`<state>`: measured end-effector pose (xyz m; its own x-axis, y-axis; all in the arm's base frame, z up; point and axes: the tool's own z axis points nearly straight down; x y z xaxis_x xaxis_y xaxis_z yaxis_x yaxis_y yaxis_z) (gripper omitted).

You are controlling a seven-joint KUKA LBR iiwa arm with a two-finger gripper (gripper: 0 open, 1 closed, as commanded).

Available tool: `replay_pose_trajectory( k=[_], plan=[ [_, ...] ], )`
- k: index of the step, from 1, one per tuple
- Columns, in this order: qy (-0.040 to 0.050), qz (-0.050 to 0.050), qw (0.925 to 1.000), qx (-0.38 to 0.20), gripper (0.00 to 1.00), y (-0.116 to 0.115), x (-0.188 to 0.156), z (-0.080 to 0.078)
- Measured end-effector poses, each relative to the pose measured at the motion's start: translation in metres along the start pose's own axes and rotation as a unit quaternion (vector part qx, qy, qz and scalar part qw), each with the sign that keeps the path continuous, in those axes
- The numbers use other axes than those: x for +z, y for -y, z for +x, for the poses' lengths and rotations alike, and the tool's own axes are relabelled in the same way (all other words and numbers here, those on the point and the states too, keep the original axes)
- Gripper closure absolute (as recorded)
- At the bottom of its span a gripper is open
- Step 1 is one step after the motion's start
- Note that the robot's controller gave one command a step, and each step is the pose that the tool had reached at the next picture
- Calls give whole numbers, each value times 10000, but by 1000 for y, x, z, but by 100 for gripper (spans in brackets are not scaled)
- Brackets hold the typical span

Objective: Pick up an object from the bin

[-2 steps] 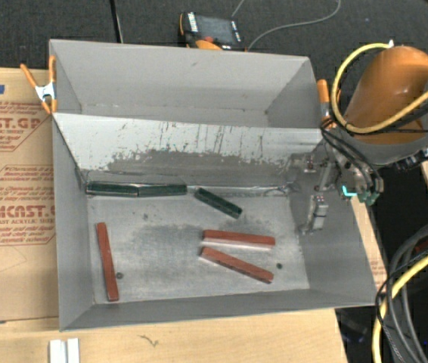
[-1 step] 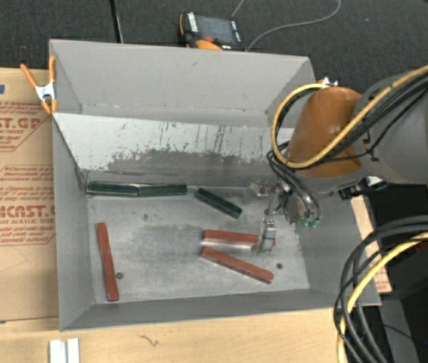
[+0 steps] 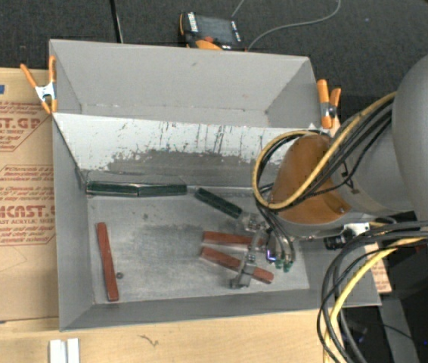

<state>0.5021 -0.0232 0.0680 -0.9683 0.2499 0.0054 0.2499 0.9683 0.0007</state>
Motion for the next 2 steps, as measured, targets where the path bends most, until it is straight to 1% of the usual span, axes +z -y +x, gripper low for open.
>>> replay_pose_trajectory(
  k=[1, 2],
  plan=[
    [19, 5, 10000, -1, 100, 0, -1, -1],
    [54, -7, 10000, 14, 100, 1, -86, 13]
  ],
)
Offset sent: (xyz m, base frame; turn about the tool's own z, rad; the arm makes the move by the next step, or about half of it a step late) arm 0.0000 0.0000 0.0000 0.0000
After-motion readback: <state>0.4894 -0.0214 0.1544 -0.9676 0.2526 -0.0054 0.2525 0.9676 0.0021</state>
